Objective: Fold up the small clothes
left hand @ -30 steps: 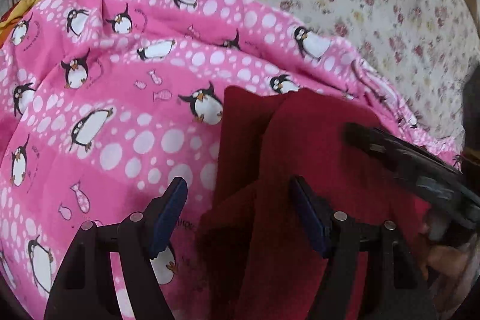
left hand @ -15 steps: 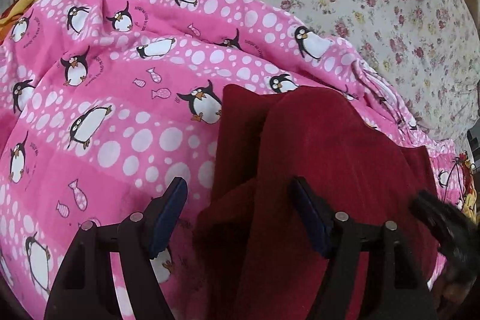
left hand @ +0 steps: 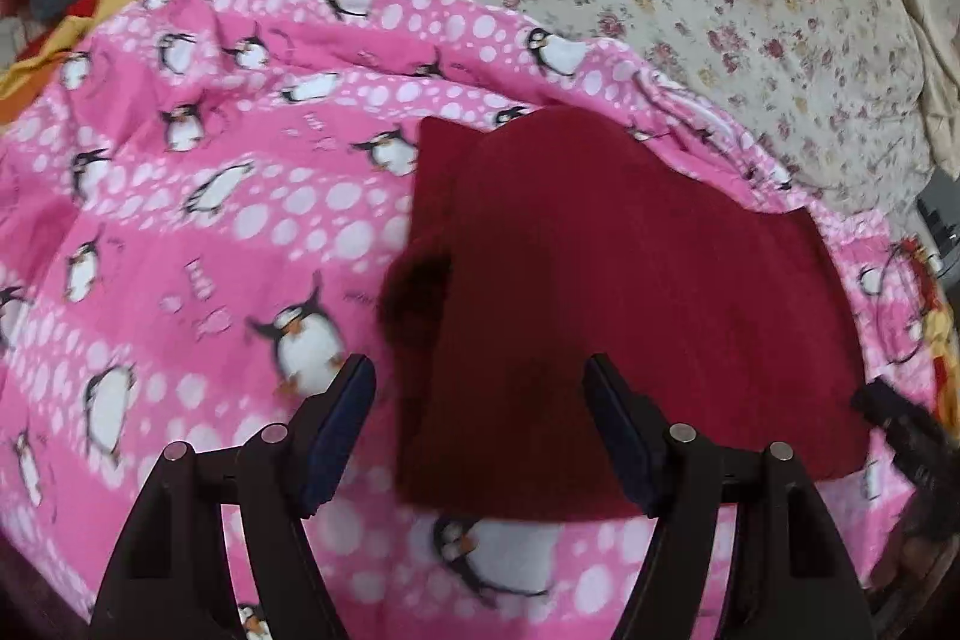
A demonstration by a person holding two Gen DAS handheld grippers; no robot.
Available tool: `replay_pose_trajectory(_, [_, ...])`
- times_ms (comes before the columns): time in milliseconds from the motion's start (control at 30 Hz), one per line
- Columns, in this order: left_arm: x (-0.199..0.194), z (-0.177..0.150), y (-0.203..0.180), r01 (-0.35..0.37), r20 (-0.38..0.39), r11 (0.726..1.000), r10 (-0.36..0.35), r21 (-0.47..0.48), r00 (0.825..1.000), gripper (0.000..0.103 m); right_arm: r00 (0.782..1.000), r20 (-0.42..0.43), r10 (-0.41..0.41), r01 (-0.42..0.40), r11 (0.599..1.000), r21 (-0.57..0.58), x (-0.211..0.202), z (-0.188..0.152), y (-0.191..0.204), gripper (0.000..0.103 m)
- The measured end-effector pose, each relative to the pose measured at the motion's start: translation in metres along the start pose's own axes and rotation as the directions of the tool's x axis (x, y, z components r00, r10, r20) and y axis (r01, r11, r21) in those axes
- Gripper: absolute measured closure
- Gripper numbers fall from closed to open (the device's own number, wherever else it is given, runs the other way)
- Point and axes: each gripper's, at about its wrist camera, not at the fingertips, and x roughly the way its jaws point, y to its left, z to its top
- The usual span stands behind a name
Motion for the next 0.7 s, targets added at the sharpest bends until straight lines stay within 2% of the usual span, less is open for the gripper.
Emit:
replay_pose_trajectory(67, [0.011, -0.009, 0.003, -0.021, -0.027, 1.0, 0.021, 0.01, 0.999, 0.039, 0.994, 0.016, -0.105, 0.105, 0.994, -0.008, 0.003, -0.006, -0.004, 0.035])
replay_pose_trajectory(100, [0.017, -0.011, 0.004, -0.017, -0.039, 1.0, 0.017, 0.004, 0.999, 0.039, 0.994, 0.018, -0.108, 0.107, 0.994, 0.007, 0.005, -0.01, -0.009, 0.035])
replay_pose_trajectory(167, [0.019, -0.012, 0.003, -0.014, -0.02, 1.0, 0.014, 0.007, 1.0, 0.039, 0.999, -0.005, -0.04, 0.04, 0.998, 0.058, 0.014, -0.015, -0.018, 0.035])
replay_pose_trajectory(233, [0.02, -0.009, -0.001, -0.019, -0.014, 0.999, 0.02, 0.026, 1.0, 0.039, 0.999, 0.011, -0.035, 0.035, 0.998, 0.057, 0.015, -0.016, -0.02, 0.036])
replay_pose_trajectory(333, [0.023, -0.009, -0.003, -0.021, -0.009, 0.999, 0.021, 0.039, 1.0, 0.039, 0.999, 0.038, -0.016, 0.014, 0.999, 0.051, 0.015, -0.017, -0.018, 0.055])
replay_pose_trajectory(400, [0.023, -0.009, -0.003, -0.02, -0.005, 0.999, 0.02, 0.048, 1.0, 0.039, 0.998, 0.053, -0.041, 0.039, 0.999, 0.035, 0.015, -0.019, -0.015, 0.063])
replay_pose_trajectory(433, [0.023, -0.009, -0.003, -0.017, -0.005, 0.999, 0.017, 0.05, 1.0, 0.039, 0.997, 0.059, -0.059, 0.058, 0.998, 0.02, 0.013, -0.021, -0.012, 0.071])
replay_pose_trajectory(467, [0.023, -0.009, -0.002, -0.012, -0.007, 0.999, 0.013, 0.048, 1.0, 0.039, 0.995, 0.065, -0.079, 0.079, 0.997, 0.009, 0.011, -0.021, -0.009, 0.087])
replay_pose_trajectory(533, [0.023, -0.008, 0.0, -0.005, -0.011, 0.999, 0.006, 0.044, 1.0, 0.039, 0.987, 0.081, -0.136, 0.137, 0.99, -0.013, 0.001, -0.019, -0.007, 0.093])
replay_pose_trajectory(633, [0.024, -0.008, -0.001, -0.008, -0.009, 0.999, 0.008, 0.052, 1.0, 0.039, 0.988, 0.085, -0.132, 0.131, 0.991, 0.015, -0.007, -0.016, -0.016, 0.095])
replay_pose_trajectory(700, [0.024, -0.008, -0.001, -0.01, -0.01, 0.998, 0.01, 0.055, 1.0, 0.039, 0.99, 0.052, -0.134, 0.133, 0.991, 0.027, 0.003, -0.019, -0.021, 0.095])
